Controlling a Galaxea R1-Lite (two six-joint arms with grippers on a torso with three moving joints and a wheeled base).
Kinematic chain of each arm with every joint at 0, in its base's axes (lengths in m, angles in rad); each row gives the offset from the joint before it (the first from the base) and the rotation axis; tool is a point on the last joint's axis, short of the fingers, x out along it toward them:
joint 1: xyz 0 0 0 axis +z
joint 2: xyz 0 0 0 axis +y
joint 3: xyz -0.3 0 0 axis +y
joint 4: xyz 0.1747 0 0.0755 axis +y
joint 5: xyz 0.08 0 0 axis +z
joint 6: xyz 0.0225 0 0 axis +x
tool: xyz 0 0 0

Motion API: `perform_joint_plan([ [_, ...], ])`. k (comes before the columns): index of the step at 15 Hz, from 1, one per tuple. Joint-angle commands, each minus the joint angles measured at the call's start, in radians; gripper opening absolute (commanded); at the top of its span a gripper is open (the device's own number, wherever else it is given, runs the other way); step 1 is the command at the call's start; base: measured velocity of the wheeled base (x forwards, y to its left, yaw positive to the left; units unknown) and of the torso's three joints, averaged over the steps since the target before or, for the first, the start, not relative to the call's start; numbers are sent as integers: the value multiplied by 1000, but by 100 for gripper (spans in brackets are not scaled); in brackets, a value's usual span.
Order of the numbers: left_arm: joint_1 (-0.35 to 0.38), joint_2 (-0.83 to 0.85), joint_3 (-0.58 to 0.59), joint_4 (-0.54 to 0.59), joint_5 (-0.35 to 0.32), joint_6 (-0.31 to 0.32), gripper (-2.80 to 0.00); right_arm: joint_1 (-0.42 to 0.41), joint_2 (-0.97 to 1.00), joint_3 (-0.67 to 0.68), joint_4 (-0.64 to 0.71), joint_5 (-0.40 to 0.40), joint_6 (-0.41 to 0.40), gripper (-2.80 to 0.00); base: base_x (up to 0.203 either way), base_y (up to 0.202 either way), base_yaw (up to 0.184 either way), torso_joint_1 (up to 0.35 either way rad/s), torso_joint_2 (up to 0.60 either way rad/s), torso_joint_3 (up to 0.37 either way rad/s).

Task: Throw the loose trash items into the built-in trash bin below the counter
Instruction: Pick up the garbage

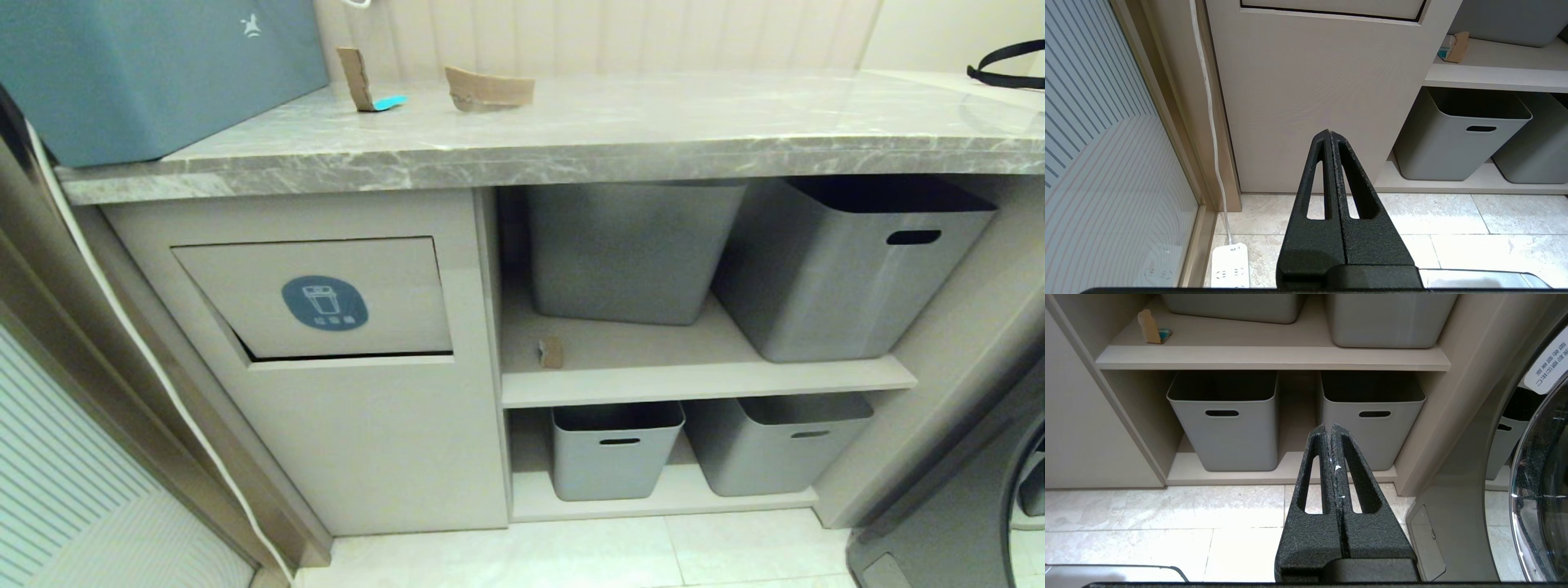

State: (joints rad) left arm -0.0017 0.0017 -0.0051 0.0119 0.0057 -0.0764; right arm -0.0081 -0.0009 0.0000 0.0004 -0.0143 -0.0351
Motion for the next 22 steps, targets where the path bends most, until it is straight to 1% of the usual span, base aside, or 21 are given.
perform_joint_plan([
  [1,0,1,-1,0,0,0,-280,0,2,2,1,0,0,-280,0,0,0,0,0,0],
  [3,-1,1,-1,0,0,0,-280,0,2,2,1,-3,11,-280,0,0,0,0,0,0],
  [5,-1,1,0,0,-2,9,-280,0,2,2,-2,-22,47,-280,0,0,0,0,0,0],
  [6,0,1,1,0,-4,13,-280,0,2,2,-2,-24,53,-280,0,0,0,0,0,0],
  [9,0,1,1,0,-6,33,-280,0,2,2,-2,-22,47,-280,0,0,0,0,0,0],
  [10,0,1,1,-1,-6,30,-280,-1,2,2,-2,-19,37,-280,92,0,-6,0,0,-2],
  [12,0,1,1,-3,-6,30,-280,0,2,2,-2,-19,27,-280,183,0,3,4,4,7],
  [20,-1,1,2,-4,-3,30,-280,0,2,2,-2,-21,38,-280,193,0,0,3,2,3],
  [22,0,1,2,-3,-1,27,-280,0,2,2,-2,-21,38,-280,129,0,3,10,2,2],
])
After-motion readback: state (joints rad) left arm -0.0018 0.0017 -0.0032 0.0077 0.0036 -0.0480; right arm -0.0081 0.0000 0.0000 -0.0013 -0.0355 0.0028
